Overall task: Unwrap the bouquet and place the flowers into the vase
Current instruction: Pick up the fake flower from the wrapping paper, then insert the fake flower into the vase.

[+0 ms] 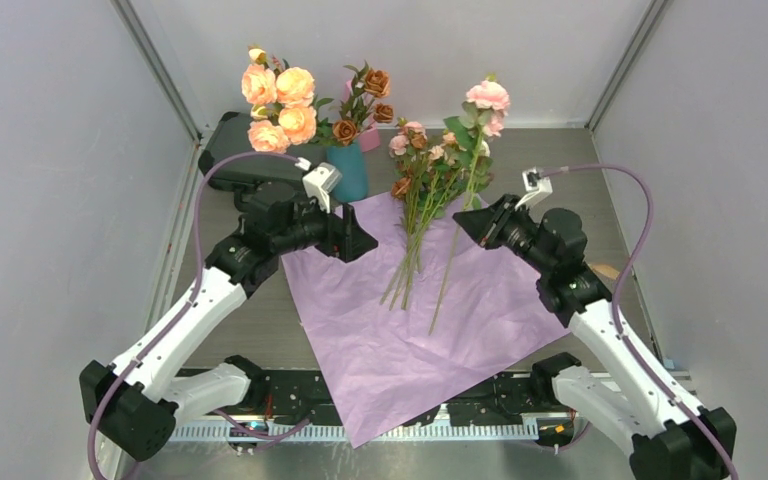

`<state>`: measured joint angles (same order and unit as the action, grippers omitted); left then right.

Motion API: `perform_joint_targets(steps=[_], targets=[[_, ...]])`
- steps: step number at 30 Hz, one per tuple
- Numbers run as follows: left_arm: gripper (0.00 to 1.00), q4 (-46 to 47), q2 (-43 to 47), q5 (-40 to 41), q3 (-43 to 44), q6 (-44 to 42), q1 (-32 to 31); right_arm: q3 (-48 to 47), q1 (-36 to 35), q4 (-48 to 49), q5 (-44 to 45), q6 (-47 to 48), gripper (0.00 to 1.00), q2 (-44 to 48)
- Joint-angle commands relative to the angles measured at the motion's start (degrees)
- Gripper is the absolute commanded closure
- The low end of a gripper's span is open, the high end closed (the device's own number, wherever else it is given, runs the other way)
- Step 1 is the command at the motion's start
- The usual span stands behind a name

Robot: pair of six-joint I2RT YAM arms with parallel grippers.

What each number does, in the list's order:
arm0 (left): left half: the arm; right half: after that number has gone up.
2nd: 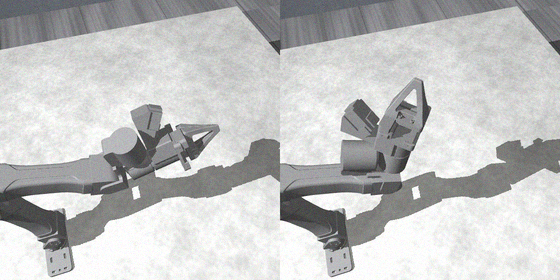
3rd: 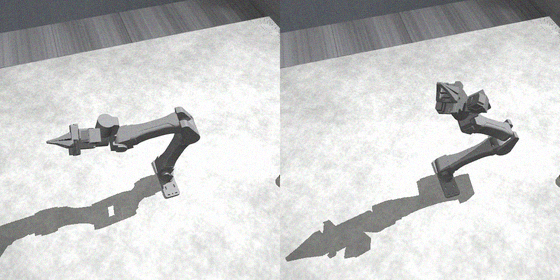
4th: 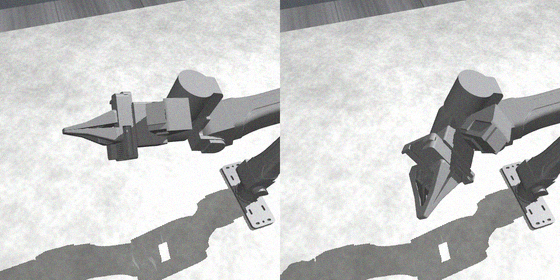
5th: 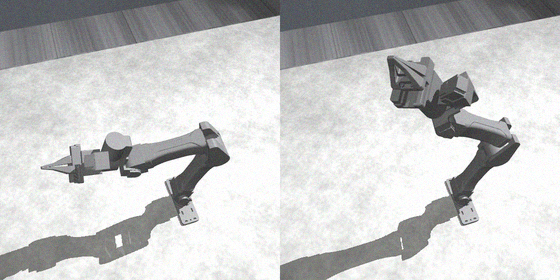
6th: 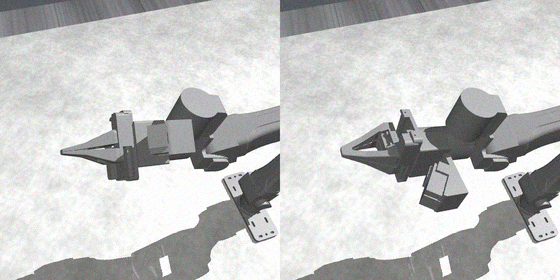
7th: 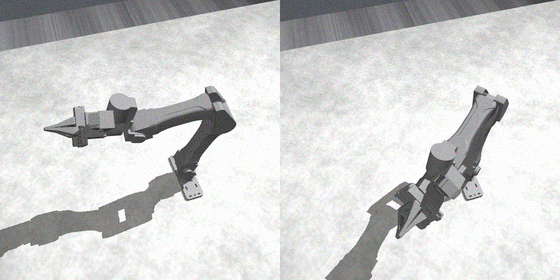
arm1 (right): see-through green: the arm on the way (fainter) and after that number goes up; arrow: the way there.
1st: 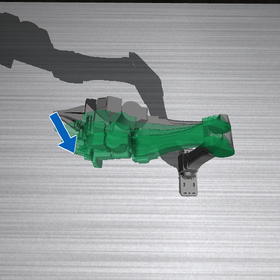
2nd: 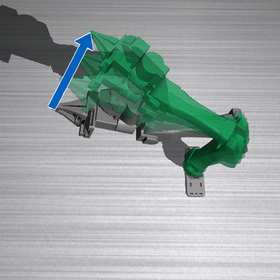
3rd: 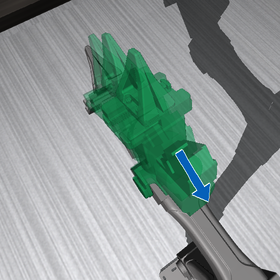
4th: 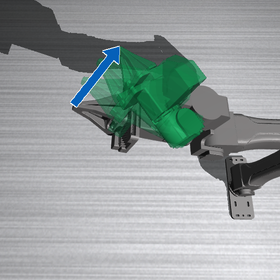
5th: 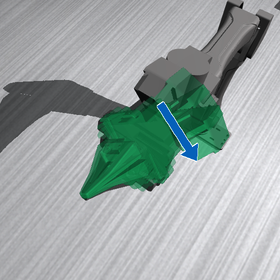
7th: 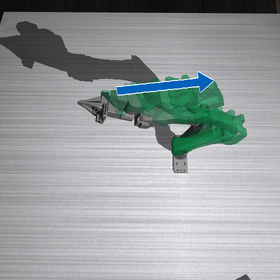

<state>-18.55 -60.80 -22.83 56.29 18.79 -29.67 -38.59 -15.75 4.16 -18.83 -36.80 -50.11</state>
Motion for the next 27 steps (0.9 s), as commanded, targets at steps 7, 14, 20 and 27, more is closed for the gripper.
perform_joint_targets(steps=[7, 14, 20, 27], targets=[[0.2, 21.0, 1.7, -22.0, -4.4, 9.6, -1.4, 1.5, -24.4, 11.7, 8.2, 4.1, 1.0, 4.9], [0.17, 28.0, 1.7, -26.6, -6.0, 14.4, -1.4, -1.8, -37.3, 16.5, 12.8, 6.5, 1.0, -2.2], [0.18, 28.6, 2.2, -27.6, -5.9, 14.4, -1.4, -2.8, -41.8, 19.7, 15.1, 8.3, 1.0, -6.7], [0.43, 27.6, 2.6, -27.0, -5.8, 13.7, -1.4, -2.1, -41.9, 20.1, 16.6, 9.0, 1.0, -6.1]])
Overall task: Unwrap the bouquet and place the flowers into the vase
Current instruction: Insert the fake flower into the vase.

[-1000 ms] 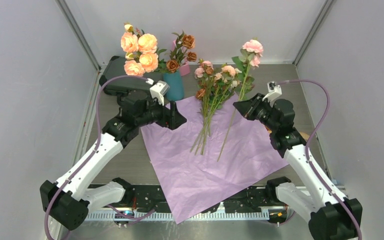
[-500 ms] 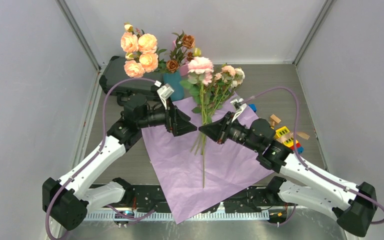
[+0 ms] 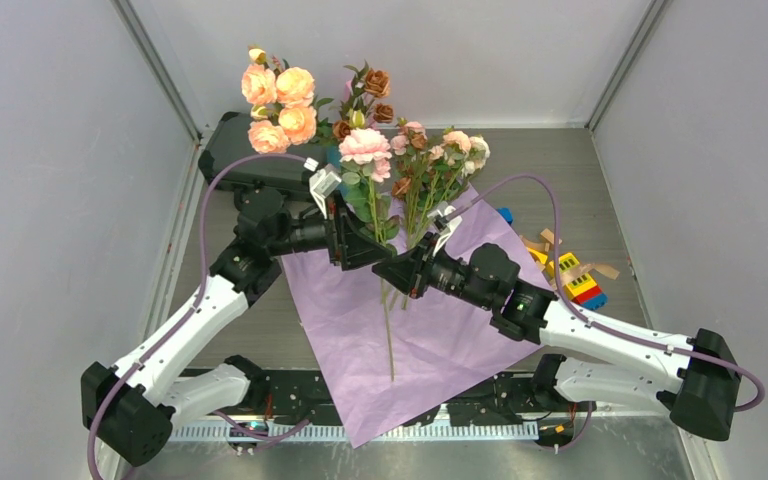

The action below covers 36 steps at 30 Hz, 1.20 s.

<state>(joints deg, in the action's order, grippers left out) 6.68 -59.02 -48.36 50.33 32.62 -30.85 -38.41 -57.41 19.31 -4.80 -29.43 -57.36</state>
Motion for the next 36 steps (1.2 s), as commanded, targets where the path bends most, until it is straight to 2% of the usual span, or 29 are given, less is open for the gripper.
perform_joint_targets(steps=[1, 5, 17, 23, 24, 27, 28, 30, 36], targets=[[0.45, 2.4, 0.8, -1.6, 0.2, -0.1, -0.2, -2.3, -0.2, 5.0, 2.6, 1.7, 1.0, 1.2], [0.56, 3.3, 0.5, -2.1, 0.0, 0.5, -0.2, -2.2, -0.3, 4.9, 2.6, 1.9, 1.0, 1.0], [0.99, 3.6, -0.1, -2.4, -0.1, 0.7, -0.2, -1.9, -0.3, 4.6, 2.9, 2.2, 1.0, 0.7], [1.0, 1.7, 0.4, -0.8, 0.2, -0.9, -0.2, -1.6, -0.3, 2.6, 4.1, 3.0, 0.98, 2.3], [1.0, 0.8, 0.6, -0.2, 0.4, -1.7, -0.2, -1.6, -0.3, 2.0, 4.5, 3.1, 0.95, 2.6], [1.0, -4.4, 2.2, 3.6, 1.5, -6.1, -0.2, -1.4, -0.3, -0.6, 6.3, 3.4, 0.76, 4.6], [1.0, -7.8, 2.9, 5.5, 2.0, -8.8, -0.2, -1.4, -0.3, -1.4, 7.2, 3.4, 0.64, 5.0], [1.0, -13.5, 5.4, 11.2, 3.2, -15.0, -0.2, -1.5, -0.3, -4.0, 8.3, 3.7, 0.49, 6.6], [1.0, -16.8, 11.4, 26.0, 2.4, -21.6, 0.3, -0.5, -0.3, -10.6, 15.3, 3.8, 0.19, 13.0]])
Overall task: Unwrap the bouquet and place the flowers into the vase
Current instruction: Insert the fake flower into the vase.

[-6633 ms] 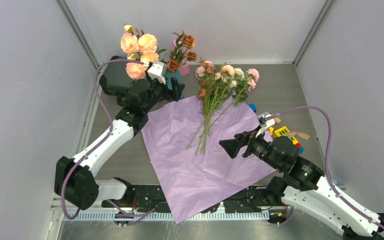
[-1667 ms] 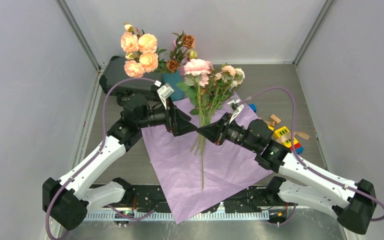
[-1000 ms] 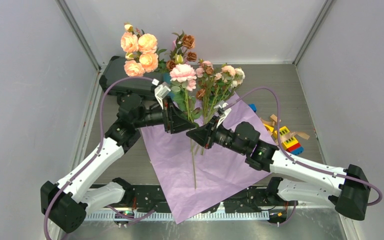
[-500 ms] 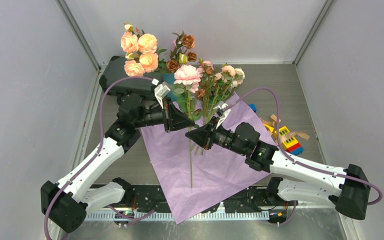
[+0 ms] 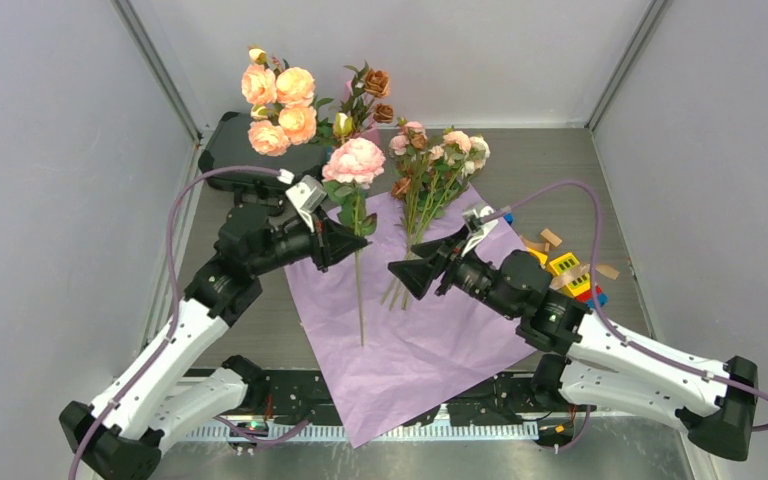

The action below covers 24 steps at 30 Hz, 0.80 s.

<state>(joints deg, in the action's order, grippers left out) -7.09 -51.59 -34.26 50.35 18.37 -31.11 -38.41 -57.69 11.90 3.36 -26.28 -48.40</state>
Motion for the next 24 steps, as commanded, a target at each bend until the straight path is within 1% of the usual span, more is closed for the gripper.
perform_joint_targets(steps=[1, 2, 4, 7, 9, 12, 15, 16, 17, 20, 21, 24], targets=[[1.0, -3.1, 4.3, 13.9, 2.5, -7.9, 1.0, -0.7, 0.0, -5.7, 9.3, 0.7, 0.17, 4.5], [1.0, -3.0, 4.5, 15.7, 2.7, -8.3, 1.4, -1.3, 0.0, -6.9, 10.3, 0.8, 0.13, 5.0], [1.0, -2.5, 4.5, 19.1, 4.0, -8.3, 2.8, -2.6, 0.0, -11.6, 13.7, 1.1, 0.08, 5.3], [1.0, -2.2, 3.5, 22.2, 7.4, -6.4, 6.5, -5.0, 0.2, -19.1, 20.0, -1.1, 0.04, 5.1], [1.0, -0.1, 2.9, 22.2, 9.0, -5.3, 9.1, -6.1, 0.6, -20.5, 19.0, -2.2, 0.02, 5.1], [1.0, 3.5, 1.1, 22.7, 11.7, -5.3, 9.6, -6.8, 1.0, -21.2, 17.9, -2.6, 0.01, 4.8], [1.0, 5.7, -1.4, 23.5, 15.0, -5.9, 9.7, -6.8, 2.9, -23.0, 18.0, -3.0, 0.01, 4.3], [1.0, 6.6, -1.9, 23.4, 15.7, -6.3, 9.7, -6.8, 3.8, -23.9, 16.5, -3.7, 0.01, 4.3], [1.0, 9.0, -2.3, 22.9, 15.9, -7.2, 9.7, -6.5, 6.2, -24.2, 15.3, -4.6, 0.01, 4.5], [1.0, 16.4, -3.0, 21.8, 14.9, -10.2, 9.7, -5.5, 12.2, -23.6, 6.3, -8.6, 0.01, 5.7], [1.0, 18.6, -3.3, 21.5, 14.6, -11.0, 9.7, -4.8, 15.1, -23.3, 4.8, -9.2, 0.01, 6.4], [1.0, 22.3, -4.9, 20.9, 15.7, -12.5, 9.7, -3.9, 19.6, -22.9, 0.4, -10.2, 0.01, 7.2]])
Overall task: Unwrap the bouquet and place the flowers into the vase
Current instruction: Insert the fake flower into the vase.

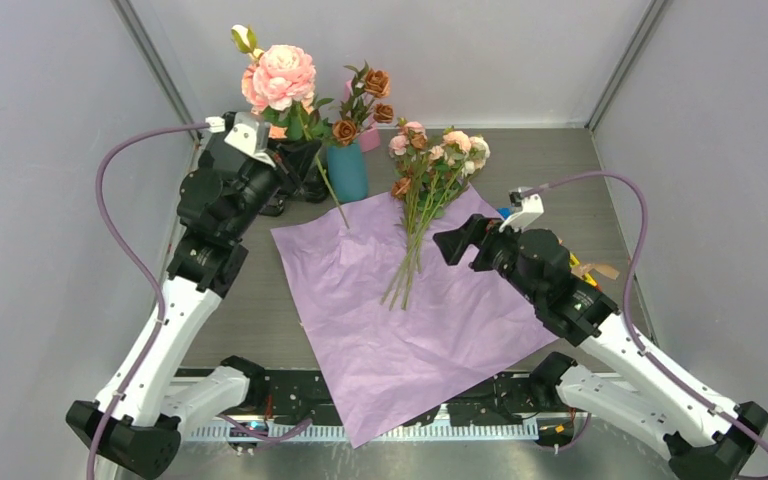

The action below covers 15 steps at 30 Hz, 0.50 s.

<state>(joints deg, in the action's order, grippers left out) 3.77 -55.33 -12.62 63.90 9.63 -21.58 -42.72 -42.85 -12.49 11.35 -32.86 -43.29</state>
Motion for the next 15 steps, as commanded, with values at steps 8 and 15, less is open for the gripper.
perform_joint_targets(steps=[8, 15], targets=[[1.0, 15.5, -7.2, -2.1, 7.7, -7.3, 0.1, 1.9, 12.0, 3.7, -13.8, -3.7, 0.01, 1.2], [1.0, 18.2, -10.6, -1.8, 10.4, -11.1, 0.1, 2.8, 14.6, 5.8, -16.6, -4.4, 0.01, 0.5]])
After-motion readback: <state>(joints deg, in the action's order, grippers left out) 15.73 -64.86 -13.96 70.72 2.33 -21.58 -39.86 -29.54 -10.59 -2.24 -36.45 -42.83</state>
